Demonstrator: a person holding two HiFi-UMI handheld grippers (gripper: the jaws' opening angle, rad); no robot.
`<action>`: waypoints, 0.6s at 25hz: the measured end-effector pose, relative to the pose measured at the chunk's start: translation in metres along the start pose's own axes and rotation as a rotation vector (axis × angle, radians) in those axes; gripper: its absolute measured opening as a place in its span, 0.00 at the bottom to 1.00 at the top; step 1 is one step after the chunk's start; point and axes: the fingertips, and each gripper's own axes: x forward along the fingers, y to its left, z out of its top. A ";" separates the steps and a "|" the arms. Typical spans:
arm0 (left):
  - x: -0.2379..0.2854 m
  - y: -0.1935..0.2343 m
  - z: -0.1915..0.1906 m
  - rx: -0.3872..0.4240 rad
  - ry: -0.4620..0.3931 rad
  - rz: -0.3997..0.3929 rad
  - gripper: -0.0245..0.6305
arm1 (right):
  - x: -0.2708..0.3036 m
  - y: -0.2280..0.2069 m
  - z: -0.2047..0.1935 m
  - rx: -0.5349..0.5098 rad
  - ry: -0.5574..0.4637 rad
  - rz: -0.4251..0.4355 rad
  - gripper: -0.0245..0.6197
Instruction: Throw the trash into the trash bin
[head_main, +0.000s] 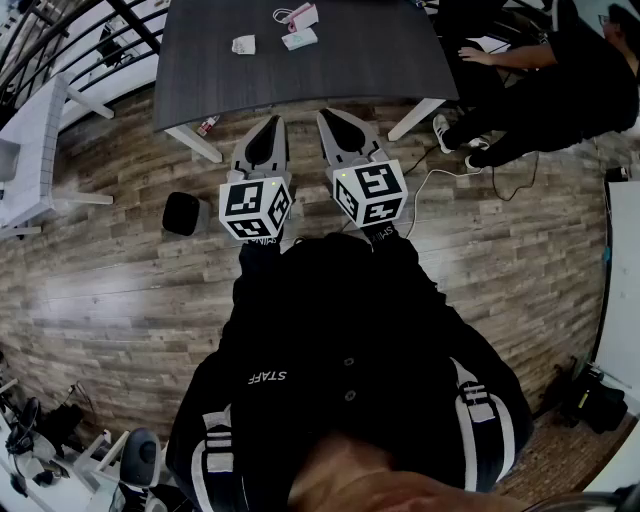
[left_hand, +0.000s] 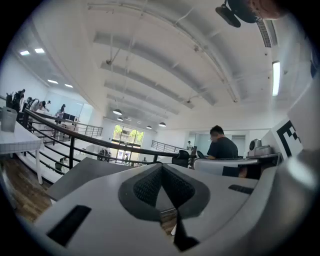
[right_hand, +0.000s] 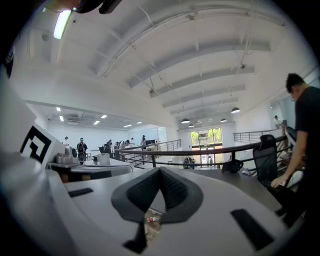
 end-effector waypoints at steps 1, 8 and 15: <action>-0.001 0.002 0.000 -0.003 0.000 0.001 0.04 | 0.001 0.001 0.000 -0.002 0.001 -0.001 0.06; -0.006 0.018 -0.004 -0.008 0.003 0.011 0.04 | 0.010 0.011 -0.006 -0.011 0.010 -0.011 0.06; -0.010 0.028 -0.010 -0.015 0.019 0.003 0.04 | 0.014 0.018 -0.010 -0.004 0.007 -0.024 0.06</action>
